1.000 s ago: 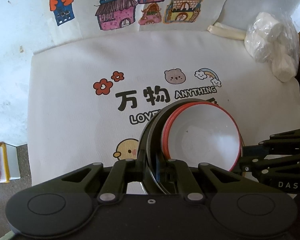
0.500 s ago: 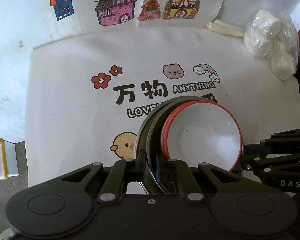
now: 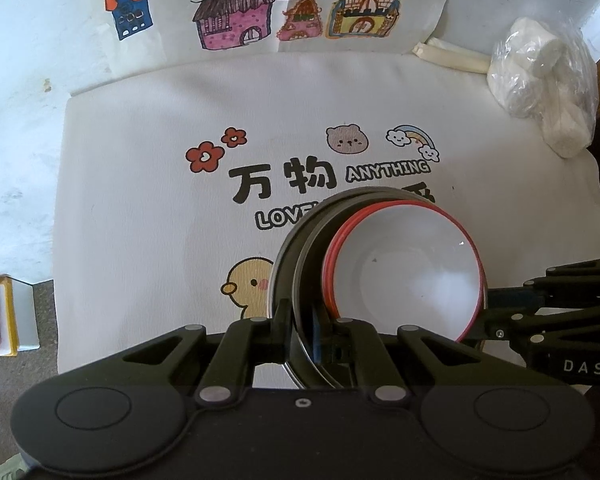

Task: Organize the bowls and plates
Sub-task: 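Lower the bowl stack onto the stainless plate stack with both grippers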

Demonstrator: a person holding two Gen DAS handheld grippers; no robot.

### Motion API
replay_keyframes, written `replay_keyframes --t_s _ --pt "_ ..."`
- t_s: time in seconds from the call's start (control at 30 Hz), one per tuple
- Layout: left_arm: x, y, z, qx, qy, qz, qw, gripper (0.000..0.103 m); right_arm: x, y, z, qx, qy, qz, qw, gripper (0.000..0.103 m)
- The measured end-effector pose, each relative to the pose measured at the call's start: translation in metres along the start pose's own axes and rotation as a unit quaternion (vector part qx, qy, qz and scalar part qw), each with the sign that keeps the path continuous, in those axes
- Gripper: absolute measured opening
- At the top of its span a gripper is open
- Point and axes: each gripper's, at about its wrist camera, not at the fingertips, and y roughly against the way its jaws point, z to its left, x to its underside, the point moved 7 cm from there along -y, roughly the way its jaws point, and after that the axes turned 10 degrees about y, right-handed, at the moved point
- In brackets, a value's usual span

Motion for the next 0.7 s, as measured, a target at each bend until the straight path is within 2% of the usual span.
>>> replay_keyframes --t_s 0.53,0.63,0.7 --pt "0.005 0.004 0.002 -0.006 0.004 -0.013 0.9999 0.01 0.003 0.007 0.001 0.006 0.002 -0.013 1.0 0.027" --pt "0.007 0.005 0.002 -0.008 0.004 -0.017 0.9998 0.012 0.004 0.009 0.002 0.008 -0.001 -0.016 1.0 0.029" --pt "0.009 0.005 0.004 -0.013 0.005 -0.02 0.9997 0.018 0.005 0.01 0.002 0.012 -0.002 -0.019 1.0 0.033"
